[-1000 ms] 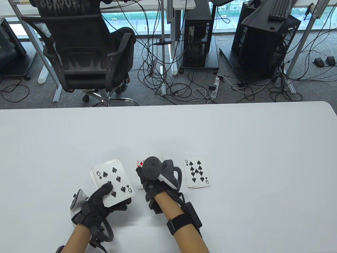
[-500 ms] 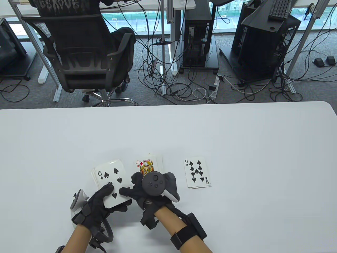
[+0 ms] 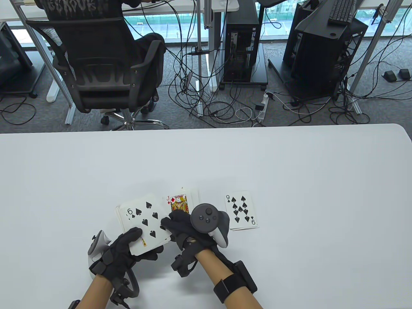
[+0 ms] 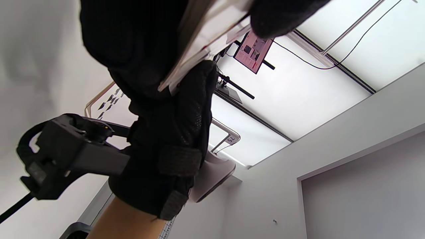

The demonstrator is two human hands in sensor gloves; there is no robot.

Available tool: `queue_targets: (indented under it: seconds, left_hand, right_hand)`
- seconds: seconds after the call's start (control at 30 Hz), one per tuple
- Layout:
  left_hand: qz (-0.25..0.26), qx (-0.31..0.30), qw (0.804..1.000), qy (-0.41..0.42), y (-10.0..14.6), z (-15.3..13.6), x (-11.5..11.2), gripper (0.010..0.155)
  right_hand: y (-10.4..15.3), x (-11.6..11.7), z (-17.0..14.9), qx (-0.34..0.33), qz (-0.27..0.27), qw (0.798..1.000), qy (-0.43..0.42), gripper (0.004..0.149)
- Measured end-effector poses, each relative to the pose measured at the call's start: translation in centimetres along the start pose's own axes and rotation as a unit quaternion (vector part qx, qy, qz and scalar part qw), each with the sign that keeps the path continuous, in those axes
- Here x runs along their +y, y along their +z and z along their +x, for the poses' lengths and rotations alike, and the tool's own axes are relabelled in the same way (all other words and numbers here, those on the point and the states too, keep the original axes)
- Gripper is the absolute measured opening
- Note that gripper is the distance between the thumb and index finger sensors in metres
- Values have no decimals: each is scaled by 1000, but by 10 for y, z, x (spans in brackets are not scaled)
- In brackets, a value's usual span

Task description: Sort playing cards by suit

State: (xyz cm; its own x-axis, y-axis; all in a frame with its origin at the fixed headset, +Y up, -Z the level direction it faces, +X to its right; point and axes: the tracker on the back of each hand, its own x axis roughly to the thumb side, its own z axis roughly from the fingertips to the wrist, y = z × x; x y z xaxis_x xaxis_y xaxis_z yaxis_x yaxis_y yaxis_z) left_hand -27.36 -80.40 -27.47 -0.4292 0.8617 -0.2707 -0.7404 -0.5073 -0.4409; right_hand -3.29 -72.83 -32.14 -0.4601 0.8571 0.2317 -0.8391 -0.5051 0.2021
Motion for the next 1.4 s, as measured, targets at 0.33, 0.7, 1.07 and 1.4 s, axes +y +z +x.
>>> queue_targets:
  seconds: [0.33,0.7,1.07,1.4]
  left_hand:
    - [-1,-6,1000,15,0,1,-2,62]
    - [4,-7,1000,16,0,1,-2,62]
    - [9,-1,1000,17,0,0,-1,62]
    - [8,0,1000,15,0,0,-1,62]
  right_hand:
    - [2,-73,-43,85,-116,989,-26,40]
    - [20,-136,-112,275,-162,916,245,42]
    - [8,-123,-114,354,-38,808,470,53]
    - [7,-121,-107,370,-21,761,533,64]
